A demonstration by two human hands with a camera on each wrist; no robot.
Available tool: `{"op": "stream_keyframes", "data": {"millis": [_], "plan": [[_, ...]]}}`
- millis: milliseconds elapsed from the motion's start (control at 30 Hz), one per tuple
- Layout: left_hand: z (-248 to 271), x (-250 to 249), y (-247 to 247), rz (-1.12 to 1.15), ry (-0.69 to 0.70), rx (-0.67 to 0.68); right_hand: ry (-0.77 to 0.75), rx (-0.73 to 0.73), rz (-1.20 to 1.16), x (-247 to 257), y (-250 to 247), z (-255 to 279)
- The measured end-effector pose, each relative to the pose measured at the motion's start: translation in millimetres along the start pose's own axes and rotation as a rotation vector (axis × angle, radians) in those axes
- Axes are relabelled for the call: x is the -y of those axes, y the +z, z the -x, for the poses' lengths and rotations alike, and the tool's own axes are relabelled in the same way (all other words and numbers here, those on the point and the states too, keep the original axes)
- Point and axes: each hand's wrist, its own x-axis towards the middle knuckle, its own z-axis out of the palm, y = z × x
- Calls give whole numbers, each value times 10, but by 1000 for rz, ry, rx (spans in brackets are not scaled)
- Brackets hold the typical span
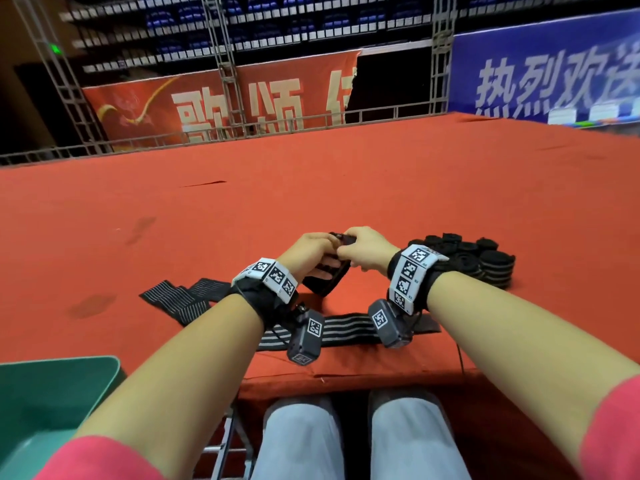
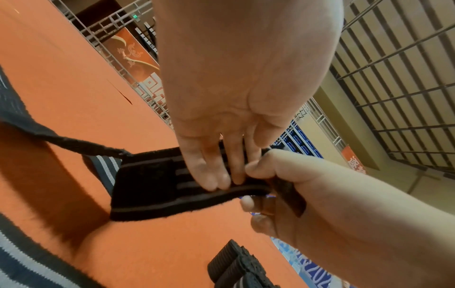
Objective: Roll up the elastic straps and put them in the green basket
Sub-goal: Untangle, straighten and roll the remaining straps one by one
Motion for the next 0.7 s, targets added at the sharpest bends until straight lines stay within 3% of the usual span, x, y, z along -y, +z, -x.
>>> {"op": "stream_keyframes", "data": {"millis": [167,200,333,400,467,533,700], "plan": [[-366,237,-334,-81,-39,-269,-13,-101,-107,-55,-66,-377],[-430,301,-408,-104,-42,-266,-26,-100,-141,-52,-87,-443],[-630,579,-530,-239,-90,22,-77,-102,-277,-42,-140,-624],[-757,734,-527,-265,-64,14,-100,-113,-312,-44,-152,-674],[-893,860,-513,-282,-39,-60,-118,-127,-340,-57,-155,-718],[-1019,954,-518,-441,-39,-156,-120,-160,-373,-83,-176,-766],[-1097,1010,-613,-630,-118,-384,-64,-291,-441,-204,-288,-897]]}}
